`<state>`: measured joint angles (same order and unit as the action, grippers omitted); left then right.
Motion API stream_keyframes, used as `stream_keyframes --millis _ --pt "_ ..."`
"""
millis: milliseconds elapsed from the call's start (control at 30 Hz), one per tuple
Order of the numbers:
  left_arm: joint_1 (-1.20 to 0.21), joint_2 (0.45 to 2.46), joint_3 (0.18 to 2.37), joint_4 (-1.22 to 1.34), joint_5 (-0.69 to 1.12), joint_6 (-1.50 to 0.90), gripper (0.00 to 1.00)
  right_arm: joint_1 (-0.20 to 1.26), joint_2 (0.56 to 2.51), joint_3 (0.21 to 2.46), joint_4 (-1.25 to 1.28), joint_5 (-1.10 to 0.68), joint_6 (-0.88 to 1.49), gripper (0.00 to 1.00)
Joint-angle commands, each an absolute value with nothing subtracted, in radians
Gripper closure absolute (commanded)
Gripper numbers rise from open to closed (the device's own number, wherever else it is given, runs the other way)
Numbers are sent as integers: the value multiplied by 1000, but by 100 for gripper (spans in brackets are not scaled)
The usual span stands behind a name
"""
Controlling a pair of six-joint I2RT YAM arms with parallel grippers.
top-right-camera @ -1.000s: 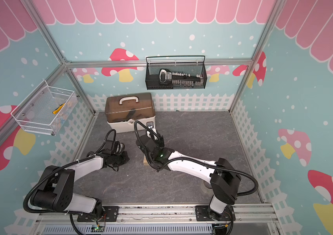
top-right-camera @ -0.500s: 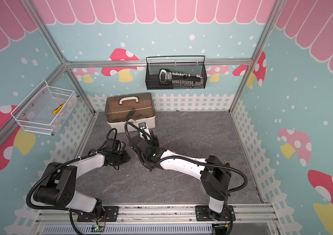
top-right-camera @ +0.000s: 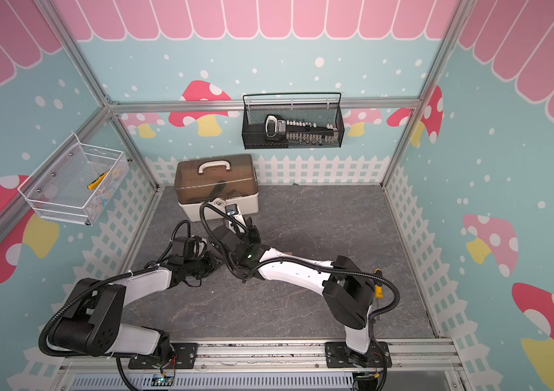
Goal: Use a claw hammer to pull out a nail
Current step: Remove the nail from the mounting plate.
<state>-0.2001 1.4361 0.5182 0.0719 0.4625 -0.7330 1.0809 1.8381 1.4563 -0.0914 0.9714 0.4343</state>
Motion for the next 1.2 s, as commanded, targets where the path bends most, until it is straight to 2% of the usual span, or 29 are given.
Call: stream_keyframes --millis 0,567,1167 --pt "-226 1441 512 198 517 -782 71 1090 1850 1513 -53 1004 432 100" --pt "-306 1570 541 338 547 -830 72 1088 1875 1537 -54 1016 462 100" --pt "-344 1589 547 339 527 -822 72 1062 1755 1257 129 951 647 100"
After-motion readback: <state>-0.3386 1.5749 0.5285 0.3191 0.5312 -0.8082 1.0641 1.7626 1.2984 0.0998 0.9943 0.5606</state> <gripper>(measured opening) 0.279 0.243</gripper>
